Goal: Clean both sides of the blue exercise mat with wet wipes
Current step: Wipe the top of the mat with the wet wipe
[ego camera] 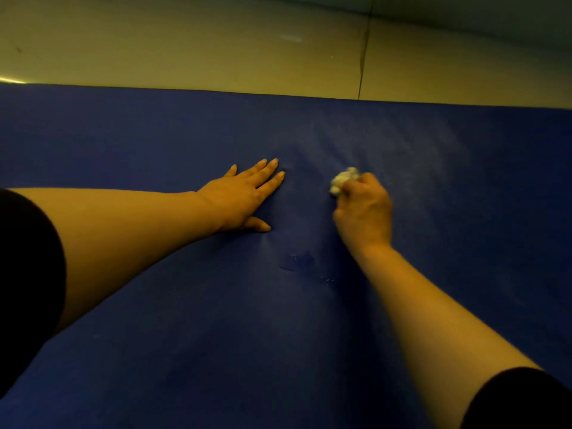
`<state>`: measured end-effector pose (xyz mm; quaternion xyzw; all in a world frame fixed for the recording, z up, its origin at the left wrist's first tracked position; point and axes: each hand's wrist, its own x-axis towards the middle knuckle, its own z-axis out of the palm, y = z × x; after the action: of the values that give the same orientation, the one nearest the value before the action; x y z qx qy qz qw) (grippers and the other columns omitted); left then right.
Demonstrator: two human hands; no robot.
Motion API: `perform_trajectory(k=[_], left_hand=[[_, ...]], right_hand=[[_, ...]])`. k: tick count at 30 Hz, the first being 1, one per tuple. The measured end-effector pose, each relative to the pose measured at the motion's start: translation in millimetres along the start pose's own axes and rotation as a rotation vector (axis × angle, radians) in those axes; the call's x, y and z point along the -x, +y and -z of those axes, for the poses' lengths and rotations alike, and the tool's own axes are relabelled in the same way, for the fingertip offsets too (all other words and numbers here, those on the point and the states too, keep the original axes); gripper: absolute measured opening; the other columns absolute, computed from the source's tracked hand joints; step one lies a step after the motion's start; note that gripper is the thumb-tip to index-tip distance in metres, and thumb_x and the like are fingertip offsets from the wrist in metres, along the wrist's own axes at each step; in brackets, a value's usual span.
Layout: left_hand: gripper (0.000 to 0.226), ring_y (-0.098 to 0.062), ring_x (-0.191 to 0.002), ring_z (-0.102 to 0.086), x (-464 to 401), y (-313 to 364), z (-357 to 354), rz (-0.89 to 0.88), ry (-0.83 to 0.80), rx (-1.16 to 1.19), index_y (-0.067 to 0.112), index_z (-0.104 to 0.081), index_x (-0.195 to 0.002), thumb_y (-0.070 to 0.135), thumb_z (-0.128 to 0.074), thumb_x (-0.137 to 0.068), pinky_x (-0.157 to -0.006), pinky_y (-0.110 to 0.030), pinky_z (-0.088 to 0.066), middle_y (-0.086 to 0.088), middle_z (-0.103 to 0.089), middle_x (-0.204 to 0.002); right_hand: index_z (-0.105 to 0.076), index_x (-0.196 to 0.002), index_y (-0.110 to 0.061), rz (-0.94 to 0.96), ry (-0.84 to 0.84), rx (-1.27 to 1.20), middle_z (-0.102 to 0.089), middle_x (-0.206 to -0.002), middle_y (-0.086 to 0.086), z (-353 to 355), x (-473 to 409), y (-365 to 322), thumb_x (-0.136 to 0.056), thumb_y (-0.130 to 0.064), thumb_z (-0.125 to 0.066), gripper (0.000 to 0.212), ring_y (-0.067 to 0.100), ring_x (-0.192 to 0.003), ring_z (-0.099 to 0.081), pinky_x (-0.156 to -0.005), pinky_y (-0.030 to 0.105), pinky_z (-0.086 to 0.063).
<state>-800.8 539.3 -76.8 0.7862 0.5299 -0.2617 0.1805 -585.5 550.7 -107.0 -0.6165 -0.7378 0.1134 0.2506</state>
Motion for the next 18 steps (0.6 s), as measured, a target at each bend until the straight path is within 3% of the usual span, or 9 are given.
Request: perform_trajectory(k=[3, 8, 11, 14, 16, 18], left_hand=[[0.101, -0.022, -0.146, 0.02, 0.3, -2.4, -2.6, 0.002, 0.011, 0.013, 0.02, 0.022, -0.149, 0.058, -0.05, -0.089, -0.117, -0.052, -0.002, -0.004, 0.031, -0.156], [0.099, -0.021, -0.146, 0.02, 1.7, -0.1, -4.4, 0.013, 0.033, 0.018, 0.02, 0.022, -0.149, 0.058, -0.048, -0.09, -0.118, -0.05, -0.001, -0.003, 0.031, -0.156], [0.093, -0.021, -0.147, 0.017, 10.2, 5.9, -5.7, 0.068, 0.053, 0.01, 0.021, 0.021, -0.15, 0.057, -0.044, -0.093, -0.119, -0.046, -0.004, -0.003, 0.027, -0.157], [0.075, -0.023, -0.148, 0.01, 24.8, 28.1, -22.6, 0.185, 0.108, 0.134, 0.02, 0.013, -0.152, 0.044, -0.037, -0.101, -0.12, -0.046, -0.006, -0.004, 0.019, -0.16], [0.065, -0.025, -0.149, 0.009, 31.8, 48.1, -29.3, 0.259, 0.141, 0.323, 0.021, 0.007, -0.154, 0.033, -0.034, -0.105, -0.12, -0.05, -0.005, -0.004, 0.015, -0.161], [0.062, -0.025, -0.149, 0.009, 37.8, 65.0, -26.9, 0.325, 0.143, 0.513, 0.021, 0.001, -0.154, 0.031, -0.035, -0.105, -0.119, -0.052, -0.003, -0.004, 0.013, -0.162]], right_hand=[[-0.069, -0.085, -0.003, -0.126, 0.041, 0.036, -0.063, -0.092, 0.017, 2.1, 3.1, 7.4, -0.081, 0.002, -0.058, 0.013, 0.036, -0.083, -0.063, -0.071, 0.026, -0.045], [-0.069, -0.089, -0.003, 0.125, -0.126, -0.08, -0.062, -0.095, 0.014, -26.1, 43.3, -39.7, -0.077, 0.001, -0.06, 0.015, 0.031, -0.083, -0.061, -0.073, 0.032, -0.052], [-0.068, -0.09, -0.005, 0.215, -0.208, -0.069, -0.063, -0.095, 0.014, -13.2, 42.5, -22.3, -0.073, 0.005, -0.065, 0.02, 0.034, -0.083, -0.061, -0.069, 0.028, -0.05], [-0.068, -0.087, -0.006, 0.057, -0.086, -0.025, -0.063, -0.096, 0.017, 18.0, 27.8, 18.6, -0.074, 0.009, -0.057, 0.022, 0.038, -0.087, -0.062, -0.073, 0.032, -0.048], [-0.067, -0.093, -0.005, -0.117, -0.057, 0.03, -0.06, -0.103, 0.019, 32.1, 24.8, 40.2, -0.082, 0.005, -0.052, 0.021, 0.038, -0.096, -0.059, -0.079, 0.034, -0.046], [-0.066, -0.096, -0.003, -0.165, -0.044, 0.021, -0.059, -0.107, 0.019, 31.7, 29.2, 39.9, -0.082, 0.005, -0.051, 0.022, 0.037, -0.1, -0.057, -0.082, 0.031, -0.043]])
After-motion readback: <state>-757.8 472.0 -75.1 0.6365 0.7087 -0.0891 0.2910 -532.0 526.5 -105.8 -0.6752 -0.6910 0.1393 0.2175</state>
